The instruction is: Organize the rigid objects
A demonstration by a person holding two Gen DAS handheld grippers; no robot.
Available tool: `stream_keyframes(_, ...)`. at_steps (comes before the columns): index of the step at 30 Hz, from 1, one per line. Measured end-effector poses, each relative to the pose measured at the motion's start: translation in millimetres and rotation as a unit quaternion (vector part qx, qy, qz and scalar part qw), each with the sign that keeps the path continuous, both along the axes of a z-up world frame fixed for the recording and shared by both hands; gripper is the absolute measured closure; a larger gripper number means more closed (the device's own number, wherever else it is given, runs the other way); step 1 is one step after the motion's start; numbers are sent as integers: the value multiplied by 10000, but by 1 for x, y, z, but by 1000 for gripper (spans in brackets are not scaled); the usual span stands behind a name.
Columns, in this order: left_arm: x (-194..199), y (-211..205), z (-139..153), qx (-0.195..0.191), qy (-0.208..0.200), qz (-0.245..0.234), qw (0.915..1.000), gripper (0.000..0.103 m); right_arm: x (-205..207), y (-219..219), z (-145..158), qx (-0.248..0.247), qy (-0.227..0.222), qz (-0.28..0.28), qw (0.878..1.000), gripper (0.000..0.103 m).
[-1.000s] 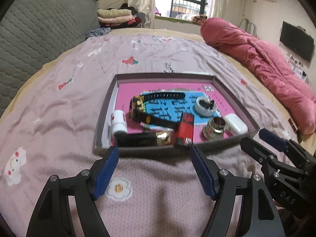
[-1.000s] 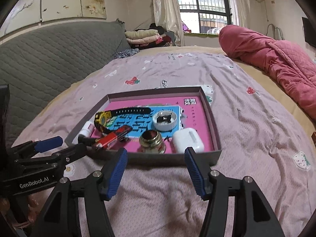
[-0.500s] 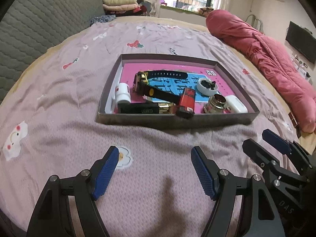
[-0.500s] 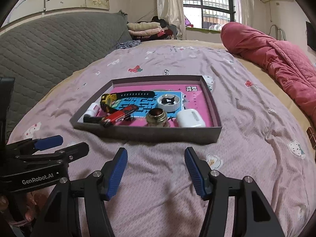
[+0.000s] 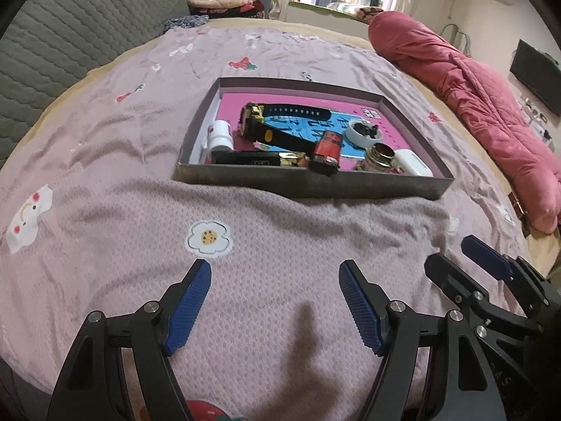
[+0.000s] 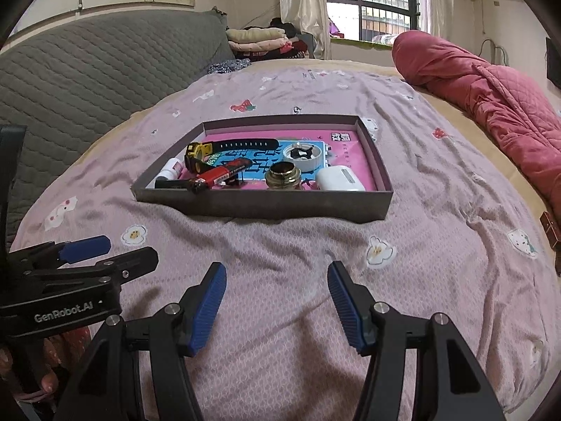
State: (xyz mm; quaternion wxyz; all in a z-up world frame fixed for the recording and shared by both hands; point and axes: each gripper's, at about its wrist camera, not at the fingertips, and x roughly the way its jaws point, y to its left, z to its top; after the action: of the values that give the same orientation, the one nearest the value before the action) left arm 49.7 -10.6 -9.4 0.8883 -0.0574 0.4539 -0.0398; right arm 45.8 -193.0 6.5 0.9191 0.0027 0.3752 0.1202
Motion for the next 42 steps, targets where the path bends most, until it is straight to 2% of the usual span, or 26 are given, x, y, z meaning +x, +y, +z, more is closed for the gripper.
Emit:
stream_keyframes(11, -22, -5, 7, 269, -101, -107, 9995, 26, -11, -7, 4, 46, 22, -9, 10000, 43)
stream_keyframes(17, -33, -7, 9, 265, -130, -151, 9995, 26, -21, -5, 11, 6, -99, 83, 9999, 43)
stream_keyframes(22, -36, -10, 8, 376, -142, -181, 9990, 26, -24, -2, 11, -44, -107, 125, 9999, 43)
stream_keyframes(42, -35, -5, 8, 425, -114, -25, 9990, 26, -23, -4, 10, -26, -98, 122, 9999, 43)
